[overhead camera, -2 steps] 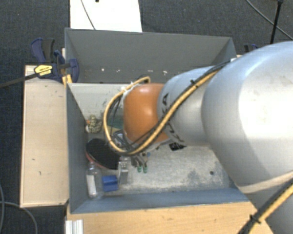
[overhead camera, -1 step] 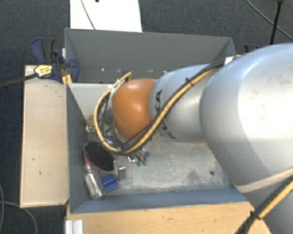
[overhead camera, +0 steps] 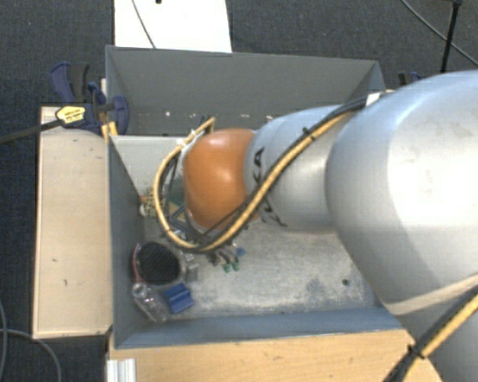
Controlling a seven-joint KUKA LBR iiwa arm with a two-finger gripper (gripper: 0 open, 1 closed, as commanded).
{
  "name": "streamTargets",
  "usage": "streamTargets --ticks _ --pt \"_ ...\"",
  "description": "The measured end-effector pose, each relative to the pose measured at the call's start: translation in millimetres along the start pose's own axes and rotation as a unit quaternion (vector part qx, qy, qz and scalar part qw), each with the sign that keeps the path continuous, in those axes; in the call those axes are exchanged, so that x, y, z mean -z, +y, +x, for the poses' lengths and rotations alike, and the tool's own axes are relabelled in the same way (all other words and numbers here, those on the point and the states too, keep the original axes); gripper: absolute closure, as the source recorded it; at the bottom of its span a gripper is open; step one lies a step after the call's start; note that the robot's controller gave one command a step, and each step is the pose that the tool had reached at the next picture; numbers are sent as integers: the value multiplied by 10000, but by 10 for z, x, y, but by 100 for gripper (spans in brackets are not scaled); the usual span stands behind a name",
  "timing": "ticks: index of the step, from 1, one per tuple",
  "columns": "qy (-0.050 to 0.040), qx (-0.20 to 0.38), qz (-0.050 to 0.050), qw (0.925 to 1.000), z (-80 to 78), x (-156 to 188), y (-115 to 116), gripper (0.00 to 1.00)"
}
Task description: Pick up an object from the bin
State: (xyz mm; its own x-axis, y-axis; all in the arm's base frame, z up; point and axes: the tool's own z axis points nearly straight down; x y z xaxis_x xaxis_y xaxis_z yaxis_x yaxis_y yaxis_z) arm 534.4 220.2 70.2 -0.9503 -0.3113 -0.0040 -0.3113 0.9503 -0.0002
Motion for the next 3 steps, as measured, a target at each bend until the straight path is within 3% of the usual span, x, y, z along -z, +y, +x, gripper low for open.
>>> streamTargets --ticks 1,2,3 --pt "-17 238 1 9997 185 817 213 100" --pt "14 2884 -6 9575 363 662 439 100" --pt "18 2864 -6 9581 364 661 435 0"
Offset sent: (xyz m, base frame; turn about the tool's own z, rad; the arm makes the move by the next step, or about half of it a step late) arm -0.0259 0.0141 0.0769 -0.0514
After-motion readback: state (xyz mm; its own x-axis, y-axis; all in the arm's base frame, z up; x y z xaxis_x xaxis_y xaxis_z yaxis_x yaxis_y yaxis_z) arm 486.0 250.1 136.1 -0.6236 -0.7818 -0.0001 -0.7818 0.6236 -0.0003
